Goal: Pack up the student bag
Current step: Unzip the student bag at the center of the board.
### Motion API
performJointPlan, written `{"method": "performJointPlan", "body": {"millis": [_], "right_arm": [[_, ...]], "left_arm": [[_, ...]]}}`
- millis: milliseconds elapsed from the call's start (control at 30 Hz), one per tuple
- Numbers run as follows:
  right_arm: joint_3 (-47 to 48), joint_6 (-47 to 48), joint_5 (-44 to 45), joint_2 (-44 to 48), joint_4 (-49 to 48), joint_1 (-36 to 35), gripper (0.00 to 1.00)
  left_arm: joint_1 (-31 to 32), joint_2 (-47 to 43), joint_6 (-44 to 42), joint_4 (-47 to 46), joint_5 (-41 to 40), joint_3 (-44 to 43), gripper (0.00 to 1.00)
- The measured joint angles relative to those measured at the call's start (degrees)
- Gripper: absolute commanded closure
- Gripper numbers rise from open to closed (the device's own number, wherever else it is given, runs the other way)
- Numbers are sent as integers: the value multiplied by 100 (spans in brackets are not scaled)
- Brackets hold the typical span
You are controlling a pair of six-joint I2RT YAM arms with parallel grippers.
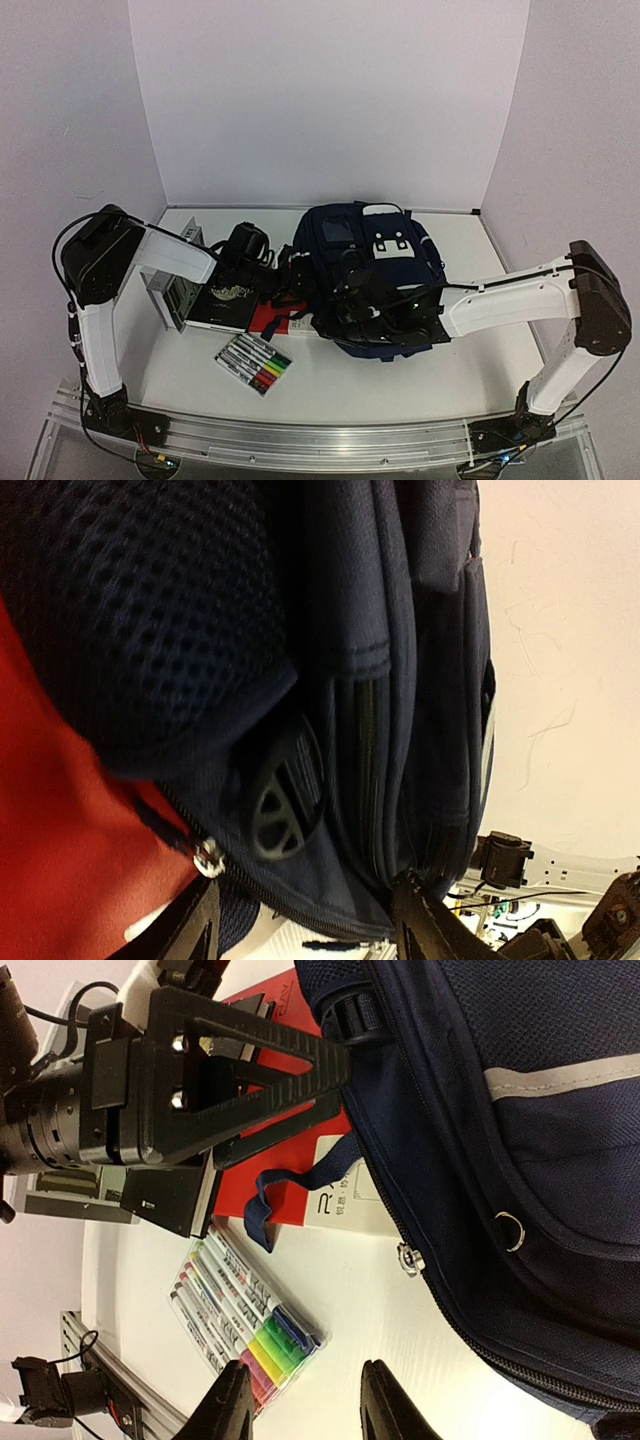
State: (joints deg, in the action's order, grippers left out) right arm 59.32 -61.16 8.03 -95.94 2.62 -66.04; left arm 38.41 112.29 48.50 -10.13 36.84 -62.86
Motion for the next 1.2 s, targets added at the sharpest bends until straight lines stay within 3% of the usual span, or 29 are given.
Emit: {"method": "performJointPlan", "body": {"millis": [200, 367, 467, 767, 1200], "right_arm": [[-64, -162, 185, -63, -62, 0, 66], [-259, -356, 344, -75, -105, 0, 74], [-307, -424, 391, -117, -194, 0, 75], [-562, -665, 583, -164, -664, 0, 73], [-867, -821, 777, 9, -1434, -11, 71]], "left_arm": [[0, 250, 94, -14, -7, -128, 54], [6, 309, 128, 4, -35, -128, 87], [17, 313, 237, -153, -14, -122, 99], [22, 280, 390, -742, 53, -45, 100], [52, -192, 259, -852, 214, -42, 100]]}}
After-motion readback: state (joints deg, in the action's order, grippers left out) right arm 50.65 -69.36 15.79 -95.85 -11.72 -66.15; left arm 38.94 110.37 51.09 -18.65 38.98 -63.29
